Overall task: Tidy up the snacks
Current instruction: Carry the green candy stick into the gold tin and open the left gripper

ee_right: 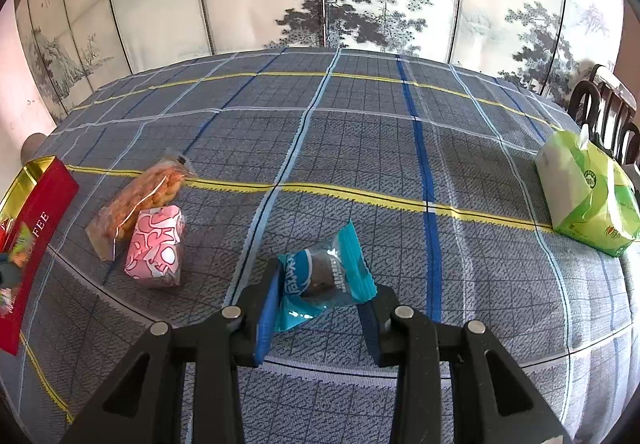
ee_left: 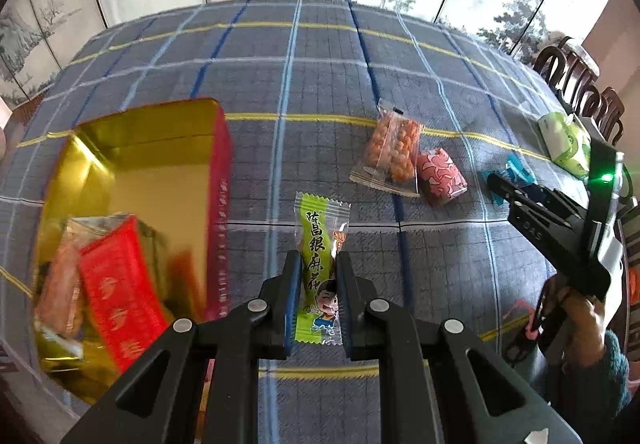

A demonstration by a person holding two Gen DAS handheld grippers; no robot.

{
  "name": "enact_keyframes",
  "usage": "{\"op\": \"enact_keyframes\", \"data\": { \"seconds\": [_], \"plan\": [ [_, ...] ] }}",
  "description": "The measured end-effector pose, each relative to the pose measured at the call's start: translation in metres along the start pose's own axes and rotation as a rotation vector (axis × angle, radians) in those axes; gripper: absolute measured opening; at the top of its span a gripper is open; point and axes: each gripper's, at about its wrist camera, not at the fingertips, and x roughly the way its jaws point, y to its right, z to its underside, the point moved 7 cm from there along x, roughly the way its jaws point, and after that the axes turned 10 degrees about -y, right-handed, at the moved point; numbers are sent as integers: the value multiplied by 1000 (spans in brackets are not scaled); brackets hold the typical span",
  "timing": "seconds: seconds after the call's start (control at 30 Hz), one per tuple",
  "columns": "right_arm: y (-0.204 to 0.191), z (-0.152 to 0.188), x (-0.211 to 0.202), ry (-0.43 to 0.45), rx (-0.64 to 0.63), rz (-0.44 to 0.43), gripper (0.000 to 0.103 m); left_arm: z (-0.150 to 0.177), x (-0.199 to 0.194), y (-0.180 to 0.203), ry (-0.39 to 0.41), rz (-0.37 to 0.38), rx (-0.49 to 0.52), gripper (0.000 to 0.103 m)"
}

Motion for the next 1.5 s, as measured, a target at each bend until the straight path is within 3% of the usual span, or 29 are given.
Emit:
{"op": "enact_keyframes", "data": {
  "seconds": [0.33,0.67,0.8,1.5],
  "plan": [
    [-4,0,0,-3,-12,23,36,9,-46,-63,77,-82,-31,15],
    [-3,0,1,-3,-13,25,36,29,-43,-137,31,-170,-127,15],
    [-4,0,1,-3,-13,26,36,44,-32,-145,-2,-177,-117,15],
    [-4,0,0,-2,-20,39,34,70,-19,-140,-12,-99,-120,18]
  ]
}}
